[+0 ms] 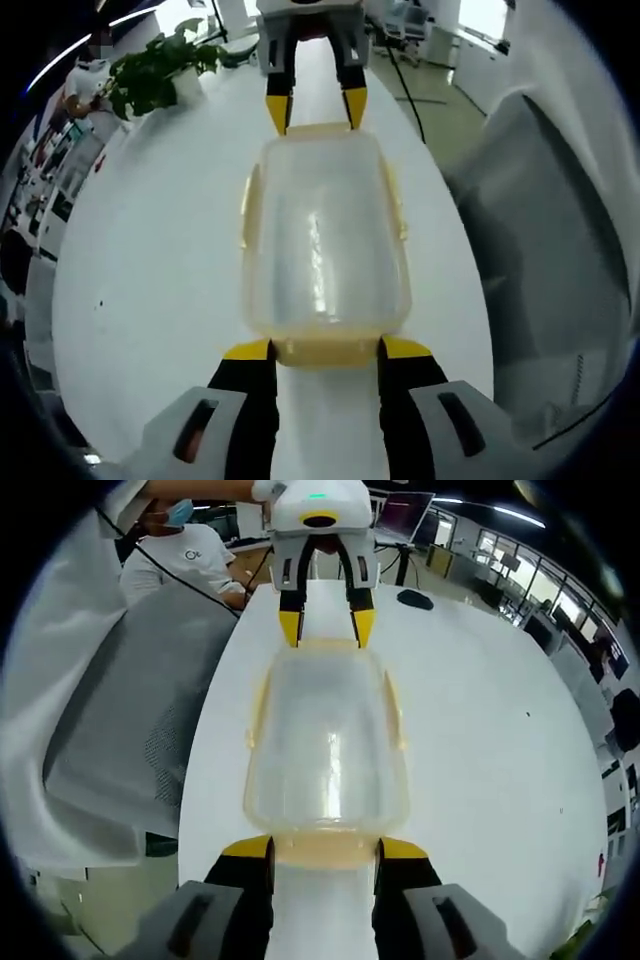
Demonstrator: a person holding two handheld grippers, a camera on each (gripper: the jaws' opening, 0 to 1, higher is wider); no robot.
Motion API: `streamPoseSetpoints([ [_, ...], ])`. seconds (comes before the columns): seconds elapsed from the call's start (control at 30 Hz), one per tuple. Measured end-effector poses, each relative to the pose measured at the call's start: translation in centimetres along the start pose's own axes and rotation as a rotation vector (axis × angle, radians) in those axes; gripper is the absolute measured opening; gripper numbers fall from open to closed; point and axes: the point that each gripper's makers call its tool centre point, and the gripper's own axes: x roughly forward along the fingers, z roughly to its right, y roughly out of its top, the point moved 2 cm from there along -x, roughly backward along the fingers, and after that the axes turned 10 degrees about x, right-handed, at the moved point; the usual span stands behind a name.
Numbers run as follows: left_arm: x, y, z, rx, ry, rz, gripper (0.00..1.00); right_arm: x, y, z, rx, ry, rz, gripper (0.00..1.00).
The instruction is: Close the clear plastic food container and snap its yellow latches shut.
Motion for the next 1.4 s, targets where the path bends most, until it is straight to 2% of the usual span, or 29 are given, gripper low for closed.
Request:
streamPoseSetpoints([
  [0.27,0.6,-0.2,-0.1,-0.001,-0.014,-0.014,0.37,0.4,-0.3,0.2,0.0,0.001,-0.006,0.37],
  [0.47,0.7,-0.2,-0.2,-0.019,-0.027,-0.002,0.37,0.5,-0.5,0.4,0.002,0.008,0.003,0.37],
  [0.77,0.5,-0.6,0.0,-0.021,-0.035,-0.004,0.37,0.8,-0.1,0.3,0.009,0.029,0.007,0.37],
  [1.4,0.5,-1.1,-0.1,-0.017,-0.027,0.003,0.37,1.3,0.1,0.3,-0.001,0.021,0.002,0.38],
])
